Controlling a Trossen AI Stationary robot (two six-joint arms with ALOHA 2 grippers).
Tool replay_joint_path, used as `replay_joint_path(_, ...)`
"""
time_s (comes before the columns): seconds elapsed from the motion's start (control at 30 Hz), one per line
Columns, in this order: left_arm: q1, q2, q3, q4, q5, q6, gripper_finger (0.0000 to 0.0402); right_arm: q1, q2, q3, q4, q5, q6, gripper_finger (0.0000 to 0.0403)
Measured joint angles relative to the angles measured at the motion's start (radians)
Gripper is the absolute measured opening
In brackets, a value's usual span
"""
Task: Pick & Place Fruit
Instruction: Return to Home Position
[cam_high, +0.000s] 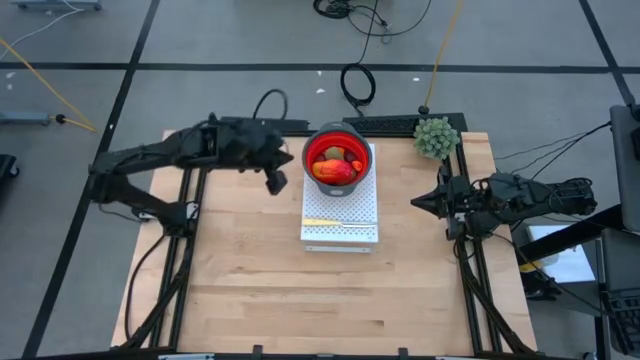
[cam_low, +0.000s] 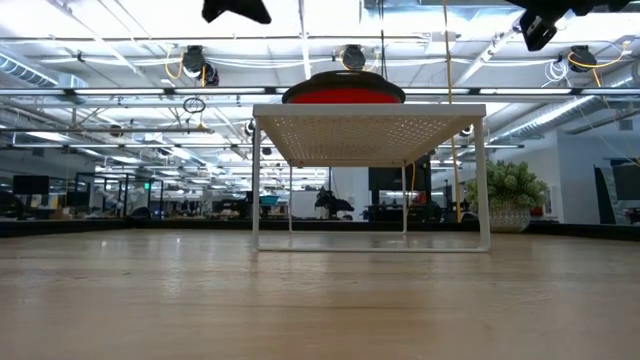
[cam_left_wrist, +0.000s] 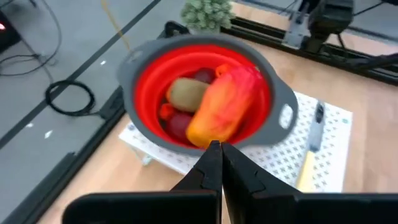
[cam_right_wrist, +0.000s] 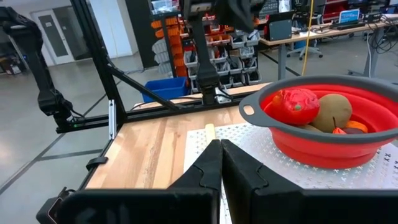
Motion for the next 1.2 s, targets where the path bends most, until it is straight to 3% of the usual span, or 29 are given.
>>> replay_joint_path(0.27,-0.06,-0.221,-0.355,0.302,0.004,-0.018,0.0,0.0,0.0,0.0,-0.002,0.0,-0.005,0.0001)
replay_joint_path(0.4,-0.08,-0.331,-0.521,0.503,0.068,0.004,0.0,0.0,0.0,0.0,-0.014,0.0,-0.005,0.0002)
replay_joint_path(0.73,-0.1,-0.6,-0.868,0.76,0.113,0.011,0.0,0.0,0.0,0.0,-0.143,0.0,-0.026,0.0001)
replay_joint_path(1.03,-0.1,-0.729,-1.12,1.014,0.177,0.019,0.0,0.0,-0.005,-0.002,-0.114,0.0,-0.062,0.0001)
replay_joint_path(1.2,-0.1,-0.762,-1.25,1.173,0.179,0.01,0.0,0.0,-0.008,-0.089,-0.001,0.0,-0.055,0.0)
